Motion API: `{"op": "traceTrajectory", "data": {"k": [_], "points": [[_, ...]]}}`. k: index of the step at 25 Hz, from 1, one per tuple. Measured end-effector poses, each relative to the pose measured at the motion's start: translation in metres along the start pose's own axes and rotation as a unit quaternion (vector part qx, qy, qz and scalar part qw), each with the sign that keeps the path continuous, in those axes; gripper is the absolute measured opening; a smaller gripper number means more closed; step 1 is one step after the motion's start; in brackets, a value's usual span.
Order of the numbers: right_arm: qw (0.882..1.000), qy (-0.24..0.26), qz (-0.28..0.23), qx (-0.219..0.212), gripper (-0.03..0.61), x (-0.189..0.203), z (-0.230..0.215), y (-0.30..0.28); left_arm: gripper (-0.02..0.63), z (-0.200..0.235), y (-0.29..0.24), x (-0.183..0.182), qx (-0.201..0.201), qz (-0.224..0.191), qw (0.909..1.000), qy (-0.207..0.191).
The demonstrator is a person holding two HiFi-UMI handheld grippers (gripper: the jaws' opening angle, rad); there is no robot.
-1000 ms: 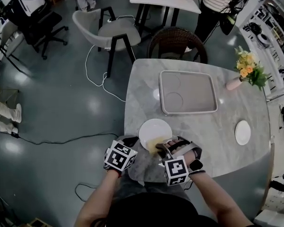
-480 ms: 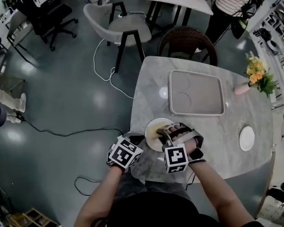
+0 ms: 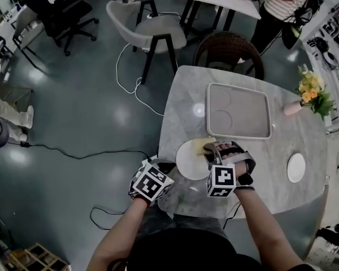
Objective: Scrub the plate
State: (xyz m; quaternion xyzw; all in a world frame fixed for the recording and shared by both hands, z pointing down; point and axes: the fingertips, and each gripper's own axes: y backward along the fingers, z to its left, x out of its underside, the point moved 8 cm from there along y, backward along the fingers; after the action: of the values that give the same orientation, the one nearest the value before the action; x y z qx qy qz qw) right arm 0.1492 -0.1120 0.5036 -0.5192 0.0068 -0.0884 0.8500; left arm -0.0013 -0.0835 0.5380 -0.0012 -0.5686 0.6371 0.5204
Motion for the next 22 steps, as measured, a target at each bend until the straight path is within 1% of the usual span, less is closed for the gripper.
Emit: {"op": "traceTrajectory", "data": {"k": [6, 13, 18, 22], "points": [[0.999, -0.030, 0.013, -0.009, 0.075, 0.017, 0.026, 0.011, 0.015, -0.004, -0.002, 0.000, 0.008, 0.005, 0.9999, -0.007], [0.999, -0.041, 0.015, -0.023, 0.075, 0.016, 0.053, 0.027, 0.015, -0.004, -0.001, -0.001, 0.011, 0.008, 0.9998, -0.014], [0.999, -0.025, 0.004, -0.044, 0.075, 0.003, 0.069, 0.032, 0.015, -0.002, -0.004, -0.002, 0.011, 0.008, 0.9998, -0.015], [0.998, 0.005, -0.012, -0.057, 0.075, -0.010, 0.076, 0.033, 0.015, -0.002, -0.005, -0.004, 0.011, 0.008, 0.9998, -0.016]]}}
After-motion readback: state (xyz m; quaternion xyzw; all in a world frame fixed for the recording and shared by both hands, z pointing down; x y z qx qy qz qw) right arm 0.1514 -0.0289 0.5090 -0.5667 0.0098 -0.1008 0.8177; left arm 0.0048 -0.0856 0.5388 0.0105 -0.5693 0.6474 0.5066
